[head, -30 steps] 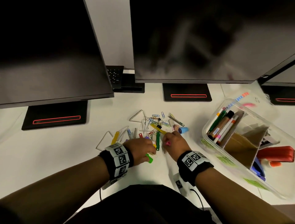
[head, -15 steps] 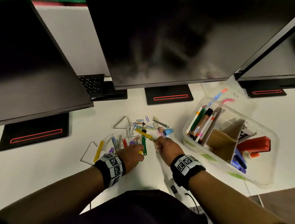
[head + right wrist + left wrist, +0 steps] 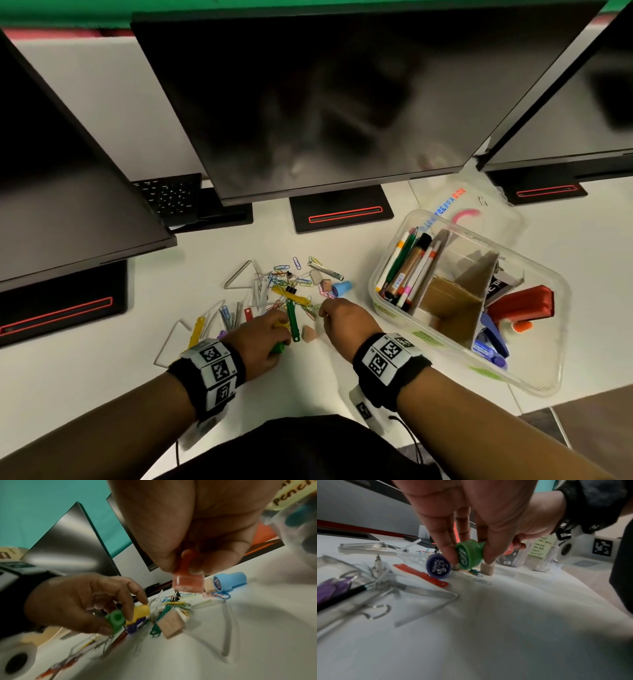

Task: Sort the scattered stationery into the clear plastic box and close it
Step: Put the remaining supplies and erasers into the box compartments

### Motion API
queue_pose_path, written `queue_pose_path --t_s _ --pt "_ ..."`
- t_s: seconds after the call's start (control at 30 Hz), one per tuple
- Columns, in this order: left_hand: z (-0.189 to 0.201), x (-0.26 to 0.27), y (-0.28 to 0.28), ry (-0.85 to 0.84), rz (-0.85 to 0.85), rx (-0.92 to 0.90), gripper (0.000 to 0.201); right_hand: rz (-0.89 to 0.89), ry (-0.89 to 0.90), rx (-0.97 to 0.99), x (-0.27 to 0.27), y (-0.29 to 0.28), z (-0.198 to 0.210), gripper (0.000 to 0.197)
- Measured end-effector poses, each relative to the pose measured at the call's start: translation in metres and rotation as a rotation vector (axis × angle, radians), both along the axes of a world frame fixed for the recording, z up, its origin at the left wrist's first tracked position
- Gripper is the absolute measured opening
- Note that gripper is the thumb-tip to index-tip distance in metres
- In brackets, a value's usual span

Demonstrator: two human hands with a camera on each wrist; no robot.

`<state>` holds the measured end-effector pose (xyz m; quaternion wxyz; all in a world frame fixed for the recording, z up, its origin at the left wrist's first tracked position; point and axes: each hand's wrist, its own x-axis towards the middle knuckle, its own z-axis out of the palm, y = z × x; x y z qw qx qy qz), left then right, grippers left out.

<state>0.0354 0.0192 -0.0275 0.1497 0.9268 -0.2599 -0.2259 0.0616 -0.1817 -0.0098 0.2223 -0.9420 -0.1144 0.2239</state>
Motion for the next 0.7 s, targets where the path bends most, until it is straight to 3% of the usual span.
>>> queue_pose_path --t_s 0.27,0.37,0.5,0.7 --pt "0.006 -0.006 0.005 0.034 0.073 -0.021 0.033 0.171 0.203 -0.063 0.004 0.016 -0.009 0.048" --pt "0.009 -0.008 0.005 0.022 0.101 -0.046 0.030 0.244 0.233 -0.111 0.003 0.022 -0.017 0.038" --pt "0.017 -0.008 0.006 0.028 0.140 -0.053 0.030 0.219 0.182 -0.083 -0.002 0.015 -0.014 0.029" --pt "0.030 0.004 0.007 -0.015 0.273 -0.119 0.028 -0.019 -0.080 0.176 -0.022 -0.022 0.061 0.029"
